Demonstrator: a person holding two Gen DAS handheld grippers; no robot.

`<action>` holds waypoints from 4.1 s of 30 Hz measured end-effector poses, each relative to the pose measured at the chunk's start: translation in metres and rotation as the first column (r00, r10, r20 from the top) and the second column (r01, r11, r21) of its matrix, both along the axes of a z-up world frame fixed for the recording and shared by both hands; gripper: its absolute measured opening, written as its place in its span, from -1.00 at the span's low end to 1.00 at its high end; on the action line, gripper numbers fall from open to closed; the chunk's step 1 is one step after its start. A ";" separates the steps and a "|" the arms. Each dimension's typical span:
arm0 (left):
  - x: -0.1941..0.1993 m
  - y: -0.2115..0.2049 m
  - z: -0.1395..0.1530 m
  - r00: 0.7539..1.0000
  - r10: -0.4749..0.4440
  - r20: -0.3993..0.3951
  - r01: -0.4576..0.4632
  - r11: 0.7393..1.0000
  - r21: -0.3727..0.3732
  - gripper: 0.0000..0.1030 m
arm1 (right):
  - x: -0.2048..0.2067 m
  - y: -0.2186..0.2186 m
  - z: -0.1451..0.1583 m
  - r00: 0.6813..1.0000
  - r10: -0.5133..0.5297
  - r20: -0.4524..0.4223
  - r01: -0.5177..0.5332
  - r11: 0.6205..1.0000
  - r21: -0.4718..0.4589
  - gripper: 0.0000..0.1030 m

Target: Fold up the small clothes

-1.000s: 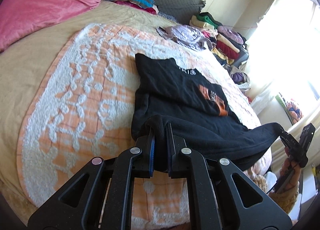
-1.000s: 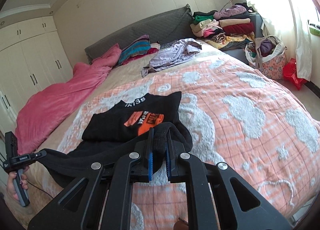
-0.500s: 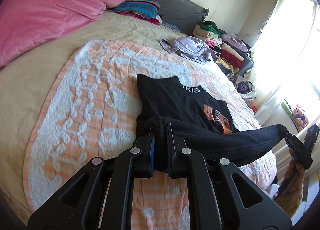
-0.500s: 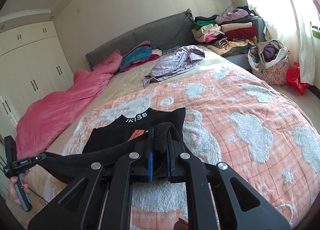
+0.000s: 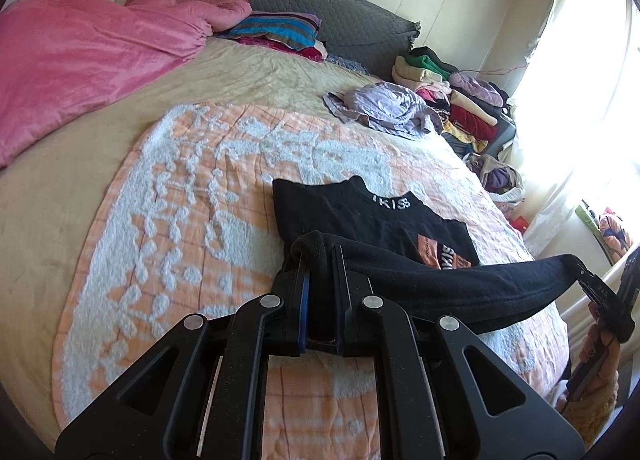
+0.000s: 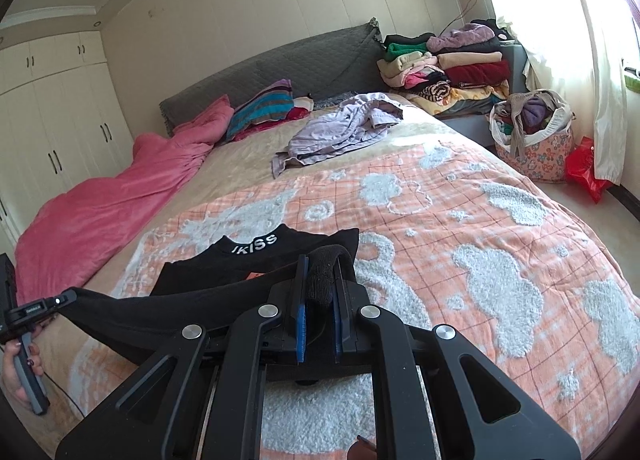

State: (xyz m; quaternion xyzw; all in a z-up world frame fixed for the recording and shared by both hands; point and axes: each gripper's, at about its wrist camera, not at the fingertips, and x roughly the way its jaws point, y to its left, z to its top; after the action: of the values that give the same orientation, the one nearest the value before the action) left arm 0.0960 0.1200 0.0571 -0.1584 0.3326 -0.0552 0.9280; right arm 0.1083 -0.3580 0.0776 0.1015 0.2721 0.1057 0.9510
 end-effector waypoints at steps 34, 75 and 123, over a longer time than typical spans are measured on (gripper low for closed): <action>0.101 -0.005 0.000 0.998 0.058 0.016 -0.060 0.989 0.133 -0.93 | 0.111 0.025 -0.009 0.999 -0.044 -0.024 0.041 0.991 -0.124 -0.83; 0.082 -0.035 -0.042 0.999 0.039 0.003 -0.038 0.960 0.276 -0.32 | 0.103 0.024 -0.065 0.998 -0.040 -0.053 0.031 0.987 -0.159 -0.04; 0.185 -0.005 -0.093 0.978 0.119 -0.171 -0.084 0.977 0.198 -0.08 | 0.203 0.018 -0.113 0.975 0.006 -0.223 -0.052 0.978 -0.202 -0.12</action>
State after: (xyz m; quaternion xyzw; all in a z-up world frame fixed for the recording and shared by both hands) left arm 0.2807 0.1152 -0.0355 -0.0906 0.4113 0.0389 0.9062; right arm 0.3115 -0.3403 -0.0357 0.0095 0.3871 0.0788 0.9186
